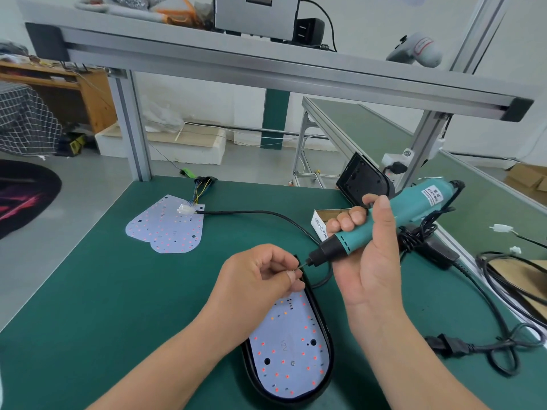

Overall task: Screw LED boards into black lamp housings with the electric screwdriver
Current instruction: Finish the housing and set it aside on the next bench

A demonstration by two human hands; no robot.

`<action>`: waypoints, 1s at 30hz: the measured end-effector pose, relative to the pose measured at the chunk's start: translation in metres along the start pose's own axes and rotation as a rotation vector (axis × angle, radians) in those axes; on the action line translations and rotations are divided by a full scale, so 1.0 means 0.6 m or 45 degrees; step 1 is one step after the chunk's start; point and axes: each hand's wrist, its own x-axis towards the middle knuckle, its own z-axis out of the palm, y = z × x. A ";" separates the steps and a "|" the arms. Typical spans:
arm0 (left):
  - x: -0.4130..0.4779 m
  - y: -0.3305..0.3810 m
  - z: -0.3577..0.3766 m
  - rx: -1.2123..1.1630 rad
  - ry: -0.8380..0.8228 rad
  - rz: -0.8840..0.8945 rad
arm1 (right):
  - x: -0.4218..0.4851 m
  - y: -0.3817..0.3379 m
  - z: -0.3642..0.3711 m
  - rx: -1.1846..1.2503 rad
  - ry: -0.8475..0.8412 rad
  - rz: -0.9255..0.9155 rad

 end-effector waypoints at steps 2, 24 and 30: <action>0.001 -0.001 -0.003 0.005 -0.010 0.001 | 0.000 -0.001 -0.001 -0.008 -0.021 0.017; -0.007 0.000 -0.005 0.255 -0.075 0.080 | 0.005 0.013 -0.015 0.035 0.104 0.049; 0.006 0.034 -0.055 0.745 0.067 0.083 | 0.007 0.006 -0.017 0.073 0.124 0.061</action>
